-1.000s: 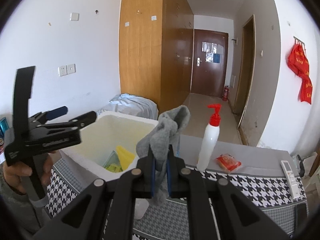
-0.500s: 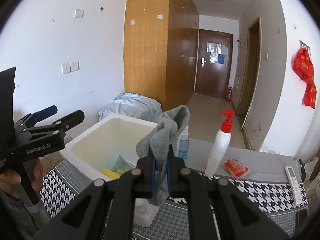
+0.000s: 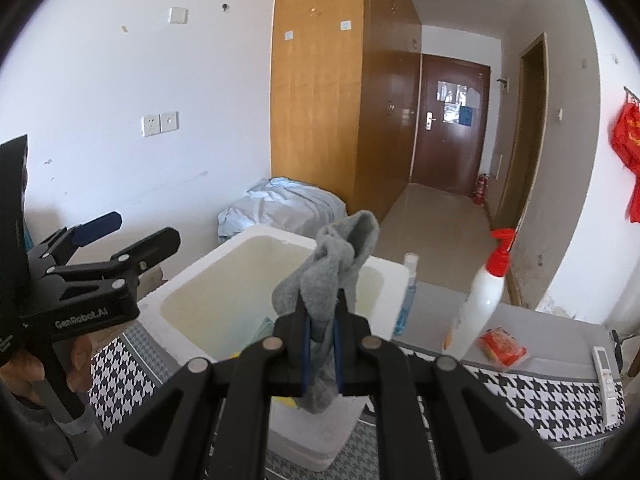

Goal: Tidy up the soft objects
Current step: 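Open the left tool to drop the mask while the right tool releases the cloth into the box, then withdraw both open tools from the foam box back toward the table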

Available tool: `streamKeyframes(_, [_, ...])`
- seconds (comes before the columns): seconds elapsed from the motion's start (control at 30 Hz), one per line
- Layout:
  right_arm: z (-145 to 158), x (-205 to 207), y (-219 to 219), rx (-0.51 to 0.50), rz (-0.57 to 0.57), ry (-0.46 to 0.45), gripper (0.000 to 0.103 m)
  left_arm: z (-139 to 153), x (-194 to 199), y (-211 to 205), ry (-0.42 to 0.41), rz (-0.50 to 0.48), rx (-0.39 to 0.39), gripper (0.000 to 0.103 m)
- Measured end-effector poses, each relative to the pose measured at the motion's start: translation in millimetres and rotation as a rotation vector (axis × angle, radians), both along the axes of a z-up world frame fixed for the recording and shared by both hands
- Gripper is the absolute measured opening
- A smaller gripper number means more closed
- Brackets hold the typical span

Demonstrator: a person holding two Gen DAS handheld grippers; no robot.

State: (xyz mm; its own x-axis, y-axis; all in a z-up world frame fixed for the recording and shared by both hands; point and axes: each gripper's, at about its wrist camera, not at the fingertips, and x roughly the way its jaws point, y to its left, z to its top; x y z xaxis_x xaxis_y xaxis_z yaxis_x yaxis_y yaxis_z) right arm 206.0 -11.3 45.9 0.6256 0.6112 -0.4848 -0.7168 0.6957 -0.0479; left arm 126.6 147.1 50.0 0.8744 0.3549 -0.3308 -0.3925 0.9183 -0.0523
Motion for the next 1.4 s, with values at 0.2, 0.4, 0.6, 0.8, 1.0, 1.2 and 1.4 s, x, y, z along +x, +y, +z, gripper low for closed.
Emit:
streamKeyframes(0.2, [-3, 6, 10, 0.003, 0.040, 0.001, 0.018, -2, -3, 3, -0.014, 0.006, -0.004, 0.102])
streamKeyframes(0.4, [-9, 10, 12, 0.012, 0.059, 0.020, 0.062, -3, -3, 3, -0.017, 0.004, -0.004, 0.102])
streamKeyframes(0.6, [-6, 7, 8, 0.019, 0.053, 0.017, 0.062, -4, -2, 2, -0.006, -0.005, -0.005, 0.102])
streamKeyframes(0.8, [-3, -1, -1, 0.022, 0.040, -0.002, 0.062, 0, -6, -2, -0.012, -0.016, 0.002, 0.102])
streamKeyframes(1.0, [4, -14, -15, 0.048, 0.049, -0.028, 0.080, 8, -12, -10, -0.019, -0.034, -0.003, 0.102])
streamKeyframes(1.2, [10, -23, -32, 0.076, 0.044, -0.053, 0.080, 14, -18, -24, -0.020, -0.048, 0.008, 0.102])
streamKeyframes(1.4, [12, -31, -45, 0.092, 0.047, -0.055, 0.080, 20, -27, -37, -0.029, -0.057, 0.017, 0.102])
